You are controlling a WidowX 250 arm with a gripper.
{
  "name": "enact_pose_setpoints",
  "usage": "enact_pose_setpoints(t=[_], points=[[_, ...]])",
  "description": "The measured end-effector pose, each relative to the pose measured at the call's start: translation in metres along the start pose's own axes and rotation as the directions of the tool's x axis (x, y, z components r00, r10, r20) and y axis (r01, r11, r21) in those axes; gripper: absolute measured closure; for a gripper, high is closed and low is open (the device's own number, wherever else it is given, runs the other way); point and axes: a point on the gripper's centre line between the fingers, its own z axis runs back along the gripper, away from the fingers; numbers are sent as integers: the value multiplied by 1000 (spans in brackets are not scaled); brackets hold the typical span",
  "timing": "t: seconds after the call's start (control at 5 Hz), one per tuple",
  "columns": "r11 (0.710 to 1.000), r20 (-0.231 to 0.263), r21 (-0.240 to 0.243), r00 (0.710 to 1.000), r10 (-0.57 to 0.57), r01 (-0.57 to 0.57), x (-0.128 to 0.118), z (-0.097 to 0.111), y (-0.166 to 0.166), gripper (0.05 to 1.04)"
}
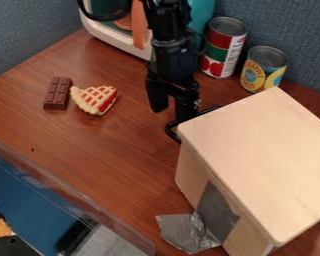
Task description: Open the drawer
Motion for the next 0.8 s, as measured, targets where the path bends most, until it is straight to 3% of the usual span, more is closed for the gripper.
enact_pose_setpoints(t=[0.2,0.4,0.8], points=[[999,16,-32,1000,-11,12,8,-4,-18,85],[999,9,2,999,-47,47,13,-8,-29,138],[993,-67,101,996,-61,67,12,-28,-21,723]])
